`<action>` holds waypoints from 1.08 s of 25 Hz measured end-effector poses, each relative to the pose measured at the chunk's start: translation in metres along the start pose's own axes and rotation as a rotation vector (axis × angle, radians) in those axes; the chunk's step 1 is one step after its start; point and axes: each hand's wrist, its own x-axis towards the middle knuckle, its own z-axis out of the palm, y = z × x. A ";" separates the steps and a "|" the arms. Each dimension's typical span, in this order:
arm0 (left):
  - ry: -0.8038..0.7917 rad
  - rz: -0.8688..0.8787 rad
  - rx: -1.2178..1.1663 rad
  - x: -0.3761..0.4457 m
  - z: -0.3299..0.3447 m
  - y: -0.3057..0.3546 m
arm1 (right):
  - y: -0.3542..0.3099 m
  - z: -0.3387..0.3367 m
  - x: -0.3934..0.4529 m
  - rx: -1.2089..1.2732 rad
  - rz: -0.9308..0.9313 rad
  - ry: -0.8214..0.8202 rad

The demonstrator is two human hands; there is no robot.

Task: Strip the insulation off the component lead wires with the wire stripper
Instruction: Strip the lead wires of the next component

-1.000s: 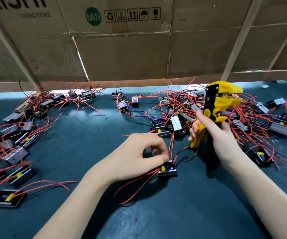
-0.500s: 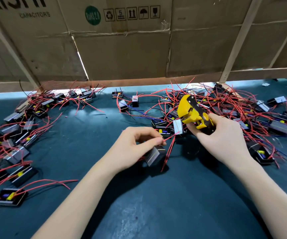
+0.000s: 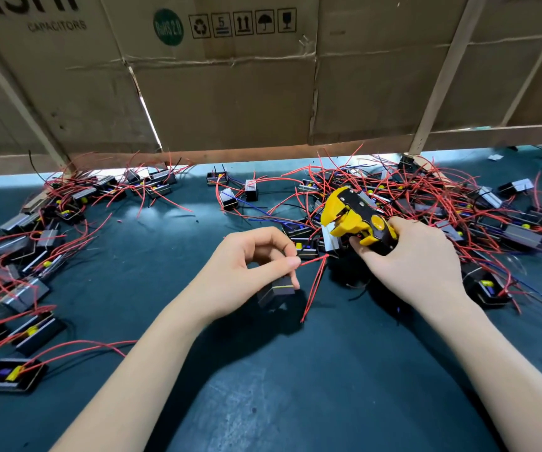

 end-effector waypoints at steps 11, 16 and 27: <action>0.066 -0.057 0.033 0.004 0.013 -0.006 | -0.008 0.004 -0.007 -0.161 -0.149 0.047; 0.021 -0.019 0.034 0.004 0.012 -0.006 | -0.010 0.004 -0.008 -0.201 -0.155 0.070; 0.026 -0.028 0.040 0.005 0.012 -0.006 | -0.016 -0.003 -0.009 -0.256 -0.164 0.005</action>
